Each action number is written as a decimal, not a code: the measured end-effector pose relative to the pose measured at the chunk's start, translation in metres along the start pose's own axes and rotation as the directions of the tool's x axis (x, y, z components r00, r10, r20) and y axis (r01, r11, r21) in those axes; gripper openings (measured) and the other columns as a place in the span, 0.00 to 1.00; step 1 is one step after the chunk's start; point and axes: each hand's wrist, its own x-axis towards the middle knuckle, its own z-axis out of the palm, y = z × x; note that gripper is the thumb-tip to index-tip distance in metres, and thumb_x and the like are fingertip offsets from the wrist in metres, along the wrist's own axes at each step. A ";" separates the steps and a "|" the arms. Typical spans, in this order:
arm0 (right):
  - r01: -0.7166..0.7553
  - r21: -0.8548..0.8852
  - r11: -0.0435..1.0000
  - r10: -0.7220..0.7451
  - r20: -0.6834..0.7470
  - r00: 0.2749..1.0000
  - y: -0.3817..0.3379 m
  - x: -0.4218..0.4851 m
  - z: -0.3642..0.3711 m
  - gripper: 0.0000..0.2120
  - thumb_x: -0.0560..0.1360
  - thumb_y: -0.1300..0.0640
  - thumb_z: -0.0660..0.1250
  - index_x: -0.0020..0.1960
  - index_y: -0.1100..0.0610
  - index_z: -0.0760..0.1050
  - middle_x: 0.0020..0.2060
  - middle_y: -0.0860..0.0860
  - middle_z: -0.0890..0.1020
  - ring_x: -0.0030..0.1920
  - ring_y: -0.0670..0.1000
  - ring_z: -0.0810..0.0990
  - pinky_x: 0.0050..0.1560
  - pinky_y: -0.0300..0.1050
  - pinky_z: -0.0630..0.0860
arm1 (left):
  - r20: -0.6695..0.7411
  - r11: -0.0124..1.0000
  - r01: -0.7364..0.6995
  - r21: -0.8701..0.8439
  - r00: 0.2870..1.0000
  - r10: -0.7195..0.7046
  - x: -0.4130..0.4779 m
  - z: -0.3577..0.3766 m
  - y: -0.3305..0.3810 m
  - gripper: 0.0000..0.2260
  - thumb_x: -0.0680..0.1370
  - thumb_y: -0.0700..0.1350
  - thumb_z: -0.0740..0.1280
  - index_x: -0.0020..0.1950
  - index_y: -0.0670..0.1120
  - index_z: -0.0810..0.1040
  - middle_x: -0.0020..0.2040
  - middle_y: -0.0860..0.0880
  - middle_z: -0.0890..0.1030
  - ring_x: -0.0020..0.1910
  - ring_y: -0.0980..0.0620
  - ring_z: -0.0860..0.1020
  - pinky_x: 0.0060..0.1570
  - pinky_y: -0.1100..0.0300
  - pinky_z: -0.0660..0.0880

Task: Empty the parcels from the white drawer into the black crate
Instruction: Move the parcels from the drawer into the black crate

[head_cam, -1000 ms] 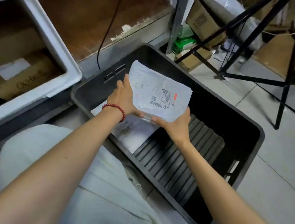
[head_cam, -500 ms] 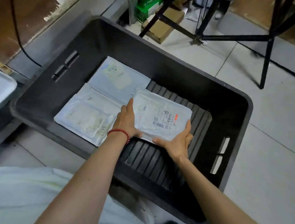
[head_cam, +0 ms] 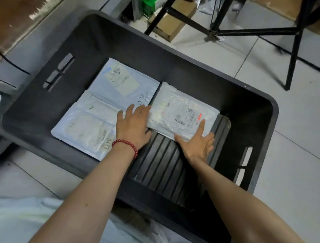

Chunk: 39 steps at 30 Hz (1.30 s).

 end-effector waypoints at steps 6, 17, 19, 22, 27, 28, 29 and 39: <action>0.012 -0.109 0.994 -0.010 0.021 1.000 -0.019 0.004 -0.002 0.49 0.68 0.36 0.71 0.79 0.45 0.46 0.72 0.61 0.56 0.73 0.61 0.54 0.72 0.54 0.51 | 0.016 0.997 0.077 0.001 0.997 -0.077 -0.014 -0.013 -0.020 0.34 0.77 0.56 0.64 0.78 0.51 0.52 0.76 0.52 0.60 0.75 0.47 0.55 0.70 0.47 0.55; 0.483 -0.413 0.772 -0.512 0.047 0.858 -0.119 -0.036 -0.006 0.34 0.77 0.38 0.57 0.78 0.48 0.52 0.78 0.53 0.52 0.77 0.58 0.49 0.75 0.59 0.45 | -0.175 0.935 0.350 -0.062 0.918 -0.355 -0.053 -0.075 -0.077 0.29 0.77 0.58 0.61 0.76 0.51 0.58 0.73 0.50 0.65 0.71 0.47 0.63 0.66 0.49 0.61; 0.604 -0.417 0.679 -0.641 0.064 0.765 -0.142 -0.051 -0.010 0.32 0.77 0.38 0.55 0.77 0.48 0.56 0.77 0.52 0.56 0.76 0.57 0.53 0.74 0.58 0.47 | -0.201 0.922 0.382 -0.062 0.900 -0.387 -0.069 -0.080 -0.084 0.29 0.77 0.58 0.61 0.75 0.51 0.59 0.72 0.50 0.66 0.70 0.47 0.63 0.64 0.50 0.61; 0.726 -0.408 0.553 -0.780 0.053 0.624 -0.175 -0.077 -0.014 0.32 0.75 0.36 0.54 0.75 0.49 0.62 0.74 0.52 0.65 0.73 0.56 0.61 0.72 0.57 0.54 | -0.240 0.905 0.425 -0.016 0.877 -0.416 -0.095 -0.088 -0.099 0.29 0.77 0.59 0.60 0.76 0.51 0.59 0.72 0.50 0.66 0.70 0.47 0.63 0.65 0.49 0.61; 0.858 -0.402 0.319 -0.913 0.114 0.392 -0.223 -0.139 -0.012 0.33 0.76 0.36 0.57 0.77 0.49 0.58 0.70 0.52 0.69 0.68 0.55 0.67 0.66 0.52 0.63 | -0.328 0.826 0.559 -0.079 0.768 -0.551 -0.152 -0.122 -0.135 0.28 0.77 0.61 0.60 0.74 0.51 0.62 0.71 0.48 0.69 0.70 0.45 0.65 0.66 0.46 0.61; 0.877 -0.394 0.274 -0.929 0.129 0.348 -0.231 -0.154 -0.010 0.33 0.77 0.36 0.56 0.77 0.50 0.57 0.69 0.52 0.69 0.68 0.55 0.67 0.65 0.52 0.64 | -0.341 0.809 0.583 -0.071 0.748 -0.569 -0.166 -0.127 -0.144 0.28 0.77 0.61 0.60 0.74 0.51 0.62 0.71 0.48 0.69 0.70 0.45 0.65 0.66 0.45 0.61; 0.897 -0.375 0.233 -0.940 0.151 0.307 -0.239 -0.170 -0.008 0.33 0.77 0.36 0.56 0.77 0.50 0.56 0.69 0.52 0.69 0.68 0.55 0.67 0.65 0.52 0.64 | -0.355 0.792 0.607 -0.068 0.727 -0.588 -0.182 -0.131 -0.153 0.28 0.77 0.61 0.60 0.74 0.51 0.63 0.71 0.49 0.69 0.70 0.46 0.66 0.66 0.45 0.62; 0.988 -0.143 -0.062 -0.933 0.361 -0.007 -0.291 -0.322 0.021 0.32 0.77 0.36 0.58 0.75 0.50 0.60 0.70 0.53 0.68 0.69 0.56 0.66 0.65 0.55 0.66 | -0.374 0.544 0.797 -0.262 0.436 -0.818 -0.340 -0.138 -0.206 0.28 0.76 0.60 0.62 0.74 0.50 0.64 0.70 0.47 0.71 0.68 0.44 0.67 0.63 0.47 0.64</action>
